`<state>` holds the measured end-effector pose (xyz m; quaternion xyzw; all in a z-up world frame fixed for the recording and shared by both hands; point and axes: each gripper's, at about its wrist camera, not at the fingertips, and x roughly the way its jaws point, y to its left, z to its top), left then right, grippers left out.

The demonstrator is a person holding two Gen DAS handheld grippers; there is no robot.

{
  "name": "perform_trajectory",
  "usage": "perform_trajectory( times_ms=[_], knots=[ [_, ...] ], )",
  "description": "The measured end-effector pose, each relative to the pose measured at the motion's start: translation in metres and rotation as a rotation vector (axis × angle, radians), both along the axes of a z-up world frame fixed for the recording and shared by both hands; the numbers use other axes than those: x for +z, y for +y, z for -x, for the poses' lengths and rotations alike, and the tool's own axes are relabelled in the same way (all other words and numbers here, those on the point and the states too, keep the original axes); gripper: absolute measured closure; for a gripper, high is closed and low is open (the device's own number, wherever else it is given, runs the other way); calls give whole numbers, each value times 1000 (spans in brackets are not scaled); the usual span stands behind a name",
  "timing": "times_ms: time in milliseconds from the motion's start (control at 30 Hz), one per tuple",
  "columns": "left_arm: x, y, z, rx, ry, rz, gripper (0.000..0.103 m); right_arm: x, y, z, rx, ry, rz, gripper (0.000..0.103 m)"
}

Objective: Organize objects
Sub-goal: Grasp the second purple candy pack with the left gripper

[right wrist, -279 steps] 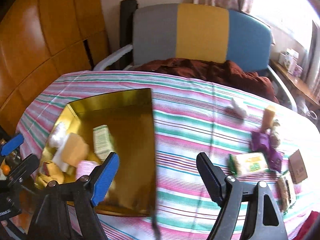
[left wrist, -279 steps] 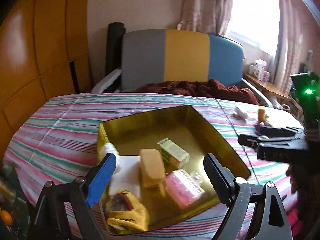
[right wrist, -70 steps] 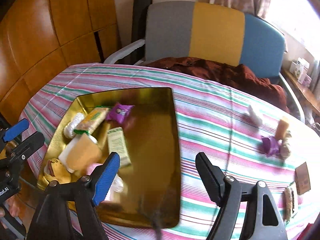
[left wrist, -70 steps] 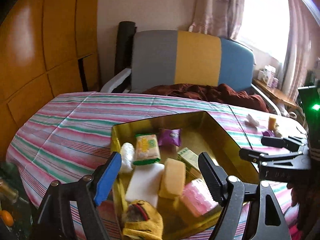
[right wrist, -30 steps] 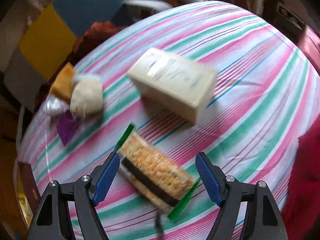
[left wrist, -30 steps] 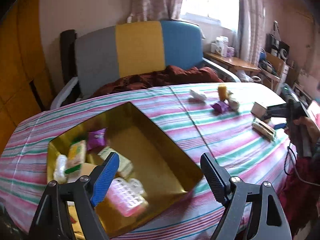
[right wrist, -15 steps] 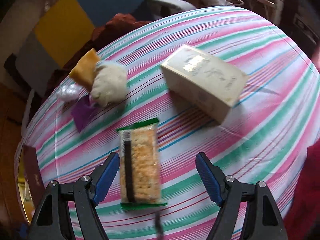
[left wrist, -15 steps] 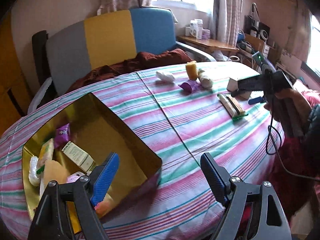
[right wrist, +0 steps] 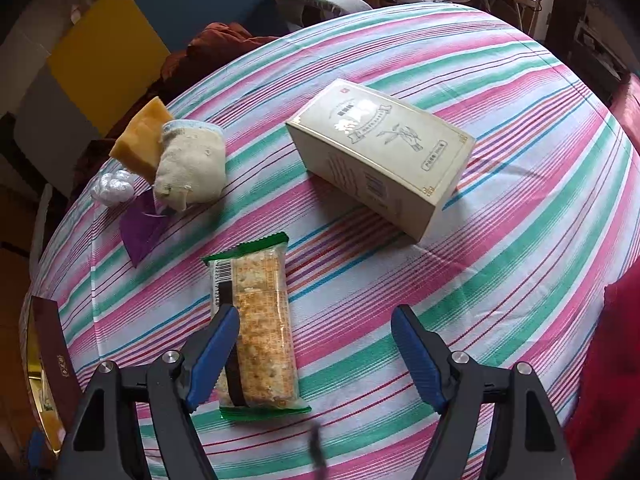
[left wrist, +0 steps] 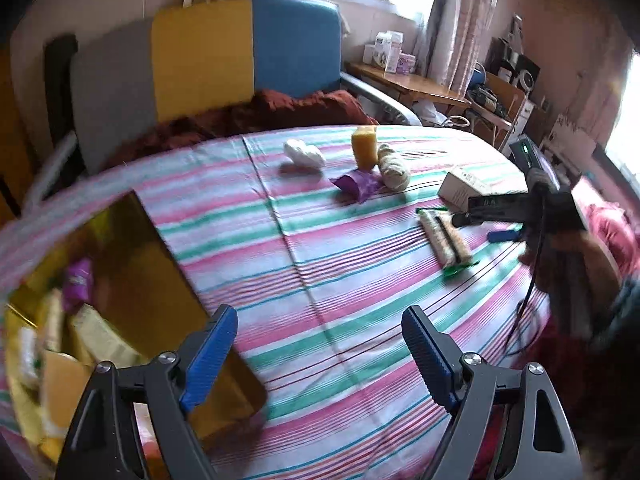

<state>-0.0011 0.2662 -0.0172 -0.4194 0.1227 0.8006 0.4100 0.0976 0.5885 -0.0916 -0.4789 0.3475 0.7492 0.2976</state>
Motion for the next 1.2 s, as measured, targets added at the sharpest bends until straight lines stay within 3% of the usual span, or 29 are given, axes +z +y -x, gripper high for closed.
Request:
perform_trajectory(
  times_ms=[300,633,1100,1200],
  knots=[
    [1,60,40,39,-123,-22,20,5,-1,3,13,64,24,23],
    [-24,137,87,102,-223,14,28,8,-3,5,33,125,65,23],
    [-58,215,126,218,-252,50,32,7,-4,8,55,160,104,23],
    [-70,223,132,227,-263,82,42,6,-4,9,59,154,107,23]
  ],
)
